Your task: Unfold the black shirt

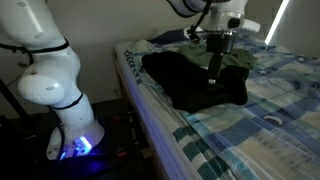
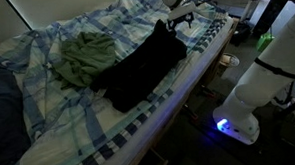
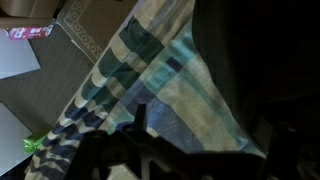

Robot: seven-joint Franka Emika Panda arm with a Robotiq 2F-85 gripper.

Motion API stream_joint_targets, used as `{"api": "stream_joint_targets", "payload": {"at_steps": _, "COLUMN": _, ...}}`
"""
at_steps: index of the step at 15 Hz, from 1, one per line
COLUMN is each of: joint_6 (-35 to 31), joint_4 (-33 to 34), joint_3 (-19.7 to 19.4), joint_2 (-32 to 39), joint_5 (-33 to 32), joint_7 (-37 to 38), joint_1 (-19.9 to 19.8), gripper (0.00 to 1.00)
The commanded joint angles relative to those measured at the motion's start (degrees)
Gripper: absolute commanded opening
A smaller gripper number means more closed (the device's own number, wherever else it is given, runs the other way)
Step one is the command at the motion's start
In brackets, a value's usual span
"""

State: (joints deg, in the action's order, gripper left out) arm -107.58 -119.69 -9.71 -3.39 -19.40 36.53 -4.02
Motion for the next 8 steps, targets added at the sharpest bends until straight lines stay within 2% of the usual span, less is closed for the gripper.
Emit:
{"api": "stream_joint_targets", "payload": {"at_steps": 1, "joint_6": 3.09, "joint_4": -0.58, "joint_3": 1.69, "joint_2": -3.1, "joint_5": -1.79, "joint_7": -0.41, "joint_1": -1.45, "gripper": 1.0}}
{"api": "stream_joint_targets", "payload": {"at_steps": 6, "joint_6": 4.32, "joint_4": -0.98, "joint_3": 2.44, "joint_2": -4.15, "joint_5": -1.1, "joint_7": -1.44, "joint_1": -1.46, "gripper": 1.0}}
{"api": "stream_joint_targets", "payload": {"at_steps": 8, "joint_6": 1.73, "joint_4": -0.99, "joint_3": 2.25, "joint_2": -3.28, "joint_5": -0.19, "joint_7": -2.3, "joint_1": -1.68, "gripper": 1.0}}
